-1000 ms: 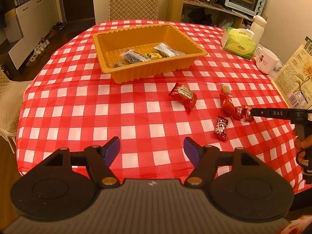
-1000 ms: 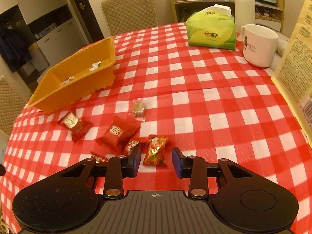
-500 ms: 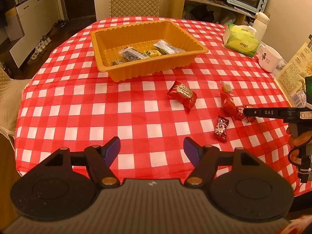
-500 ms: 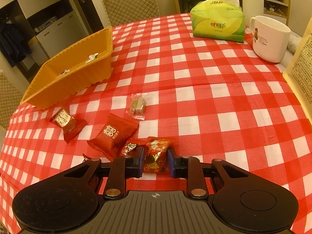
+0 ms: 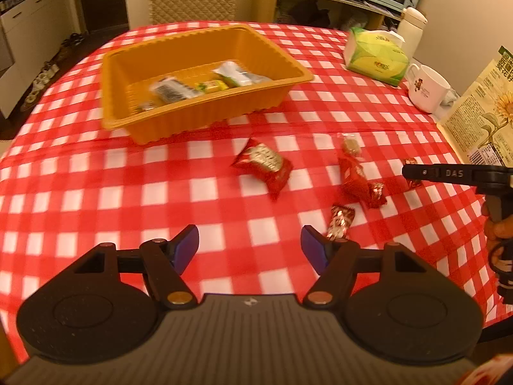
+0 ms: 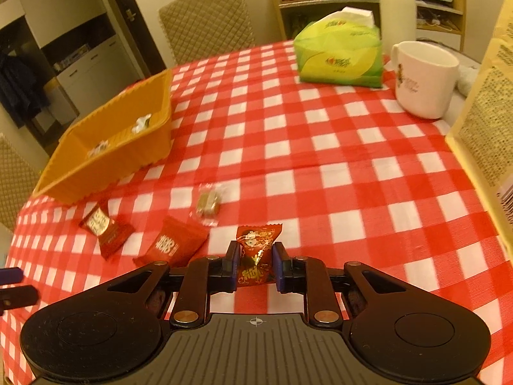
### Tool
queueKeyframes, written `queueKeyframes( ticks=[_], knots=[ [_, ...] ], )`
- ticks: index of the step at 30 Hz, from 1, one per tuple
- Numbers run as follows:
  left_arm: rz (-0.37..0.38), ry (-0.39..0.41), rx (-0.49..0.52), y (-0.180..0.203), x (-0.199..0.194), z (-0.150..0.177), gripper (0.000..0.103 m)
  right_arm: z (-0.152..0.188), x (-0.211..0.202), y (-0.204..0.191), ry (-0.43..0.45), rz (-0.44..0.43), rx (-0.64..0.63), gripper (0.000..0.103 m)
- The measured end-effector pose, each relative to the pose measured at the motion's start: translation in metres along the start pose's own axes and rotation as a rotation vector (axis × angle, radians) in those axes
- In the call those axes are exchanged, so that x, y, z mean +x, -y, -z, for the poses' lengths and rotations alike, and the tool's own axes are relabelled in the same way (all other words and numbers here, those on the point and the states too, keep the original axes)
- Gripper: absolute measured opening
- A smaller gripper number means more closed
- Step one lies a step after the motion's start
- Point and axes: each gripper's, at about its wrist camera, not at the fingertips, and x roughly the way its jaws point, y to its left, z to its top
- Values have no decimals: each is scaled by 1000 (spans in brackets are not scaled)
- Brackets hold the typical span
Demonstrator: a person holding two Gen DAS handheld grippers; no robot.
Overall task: Organize snacks
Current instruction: 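Grasp the red-gold candy with the right tool while the left tool grasps the red jujube packet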
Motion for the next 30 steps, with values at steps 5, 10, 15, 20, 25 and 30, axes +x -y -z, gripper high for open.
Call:
queueKeyframes(
  ticks=[5, 10, 15, 20, 25, 30],
  knots=[
    [35, 0, 4, 10, 27, -13, 67, -6, -8, 15, 21, 13, 31, 22],
    [46, -23, -17, 14, 55, -27, 67, -8, -13, 28, 32, 28, 62, 22],
    [26, -46, -15, 18, 78, -37, 67, -9, -17, 42, 40, 42, 94, 22],
    [13, -33, -22, 19, 94, -51, 67, -10, -20, 49, 47, 49, 110, 22],
    [4, -23, -34, 20, 105, -65, 66, -9, -20, 52, 45, 47, 118, 22],
    [-7, -26, -5, 23, 111, -69, 54, -8, -20, 52, 45, 40, 125, 22]
  ],
)
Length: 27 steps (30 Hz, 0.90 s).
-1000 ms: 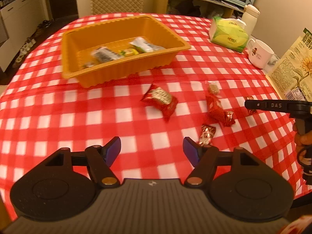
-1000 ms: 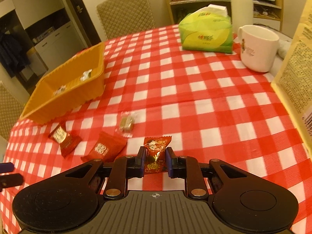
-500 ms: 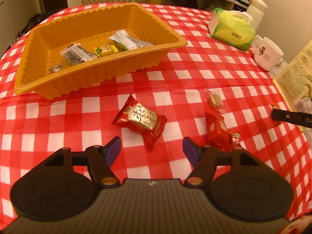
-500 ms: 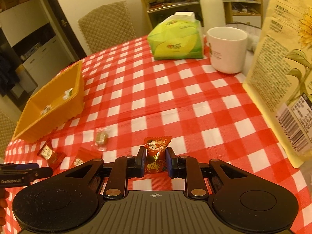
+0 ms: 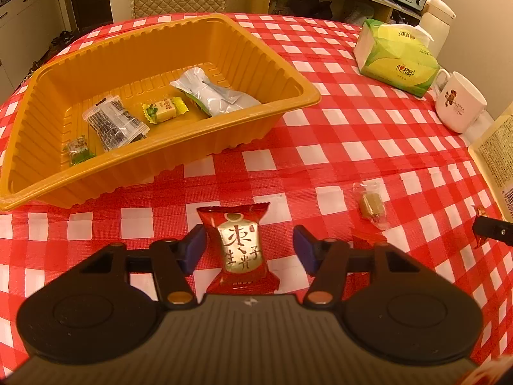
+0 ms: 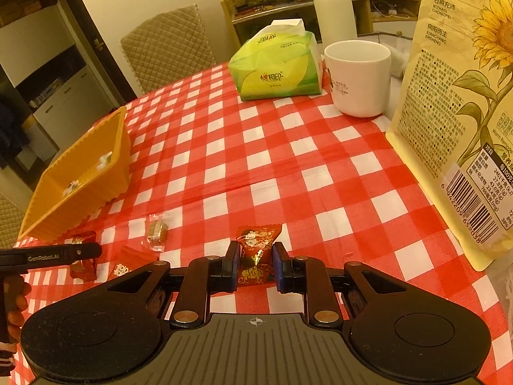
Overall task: Organize snacks
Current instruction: 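Grasp the red-gold candy with the right tool while the left tool grasps the red jujube packet, then carry both red candies over the orange tray and open both tools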
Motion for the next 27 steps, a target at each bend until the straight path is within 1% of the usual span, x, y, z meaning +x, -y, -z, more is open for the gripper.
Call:
queueKeyframes(
  ticks=[3, 5, 6, 8, 9, 10, 16, 19, 27],
  knots=[
    [-3, -9, -2, -1, 2, 1, 51, 0, -1, 0, 0, -1, 1, 22],
    [-9, -16, 7, -2, 2, 2, 45, 0, -2, 1, 2, -3, 2, 22],
    [-10, -20, 10, -2, 2, 2, 39, 0, -2, 1, 3, -3, 2, 22],
    [-17, -22, 9, -3, 2, 3, 36, -2, -3, 0, 6, -5, -1, 22],
    [-16, -24, 8, -4, 1, 3, 29, -2, -3, 0, 7, -7, -2, 22],
    [-14, -25, 7, -4, 0, 3, 24, -3, -3, -1, 8, -9, -4, 22],
    [-18, -5, 28, -4, -10, 3, 23, -5, -3, -8, 12, -22, -19, 22],
    [-7, 7, 29, -6, -18, 3, 23, -6, -3, -12, 14, -29, -27, 22],
    [24, 65, 16, -19, -58, 1, 22, -11, -4, -28, 18, -65, -58, 22]
  ],
)
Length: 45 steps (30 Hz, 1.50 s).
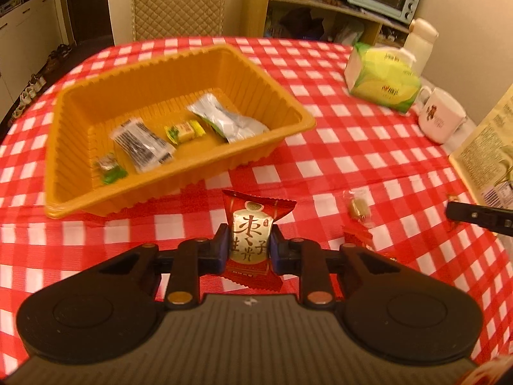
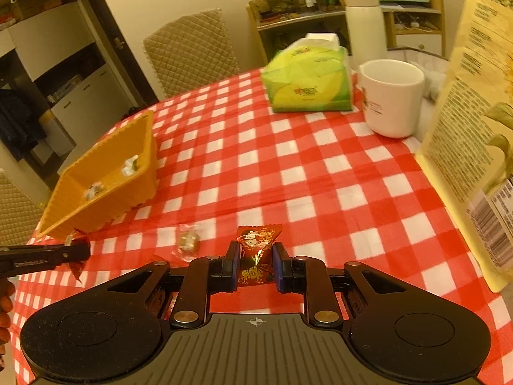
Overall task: Organize snacks
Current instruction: 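Carry both red candies over the orange tray and open both tools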
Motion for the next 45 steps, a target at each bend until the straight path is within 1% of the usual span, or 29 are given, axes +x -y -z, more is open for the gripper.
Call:
queueKeyframes(
  ticks=[7, 12, 15, 20, 25, 27, 30, 34, 38, 42, 45],
  knots=[
    [-17, 71, -32, -24, -40, -10, 23, -15, 9, -29, -3, -78, -46, 22],
    [-43, 109, -52, -43, -55, -23, 22, -33, 24, -60, -2, -155, -88, 22],
    [-54, 119, -61, -55, -57, -34, 22, -47, 35, -83, 6, -210, -119, 22],
    [-93, 130, -56, -74, -52, -55, 23, -72, 62, -124, 6, -299, -159, 22],
    [-102, 140, -90, -97, -42, -78, 23, -92, 94, -161, -10, -365, -182, 22],
    [-102, 130, -100, -105, -34, -86, 23, -98, 109, -173, -25, -376, -183, 22],
    [-127, 111, -91, -114, -21, -97, 23, -105, 129, -187, -44, -380, -183, 22],
    [-149, 90, -98, -127, -2, -108, 23, -113, 150, -199, -60, -369, -185, 22],
    [-169, 73, -102, -135, 14, -113, 23, -117, 167, -201, -72, -348, -169, 22],
    [-189, 57, -99, -140, 30, -115, 23, -120, 176, -201, -78, -332, -151, 22],
    [-188, 46, -105, -143, 40, -118, 23, -121, 178, -200, -76, -332, -140, 22]
  ],
)
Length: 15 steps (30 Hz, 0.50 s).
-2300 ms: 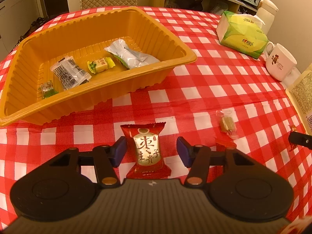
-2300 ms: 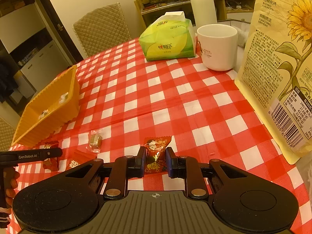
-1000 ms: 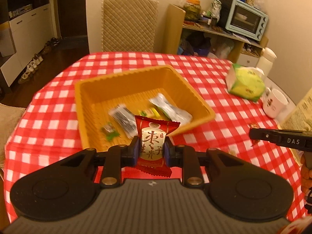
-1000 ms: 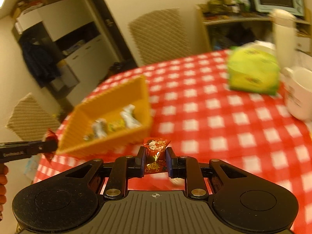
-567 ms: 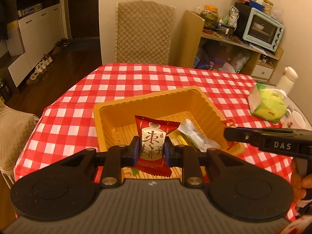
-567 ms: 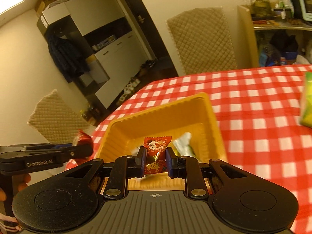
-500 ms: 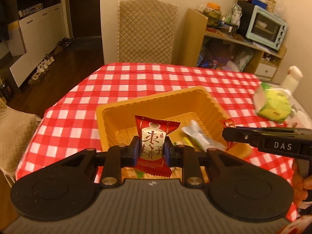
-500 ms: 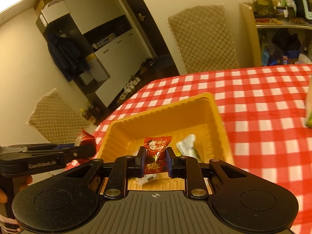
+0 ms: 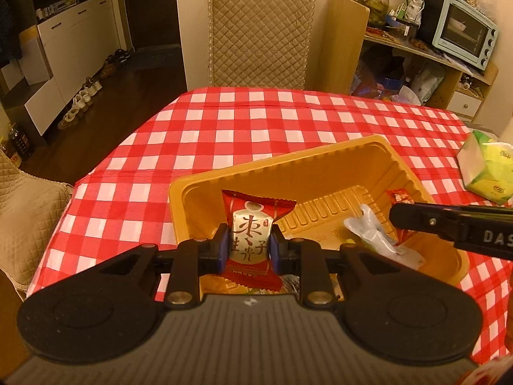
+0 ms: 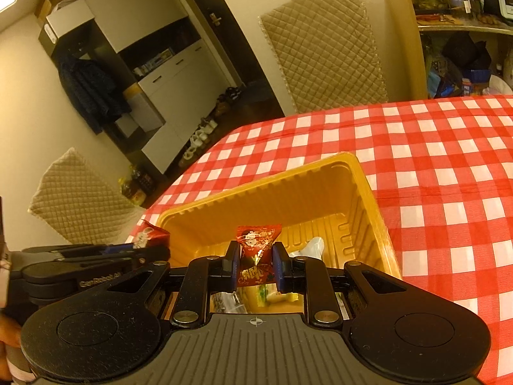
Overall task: Organize snacks
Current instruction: 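Carry both red candies over the orange tray and open both tools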
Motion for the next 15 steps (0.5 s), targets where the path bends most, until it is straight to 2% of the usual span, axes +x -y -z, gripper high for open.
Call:
queueKeyframes(
  ticks=[5, 15],
  knots=[
    [-16, -18, -16, -2, 9, 0, 24, -2, 0, 0, 1, -11, 8, 22],
    [30, -12, -30, -2, -5, 10, 24, 2, -4, -2, -13, -25, -5, 22]
  ],
)
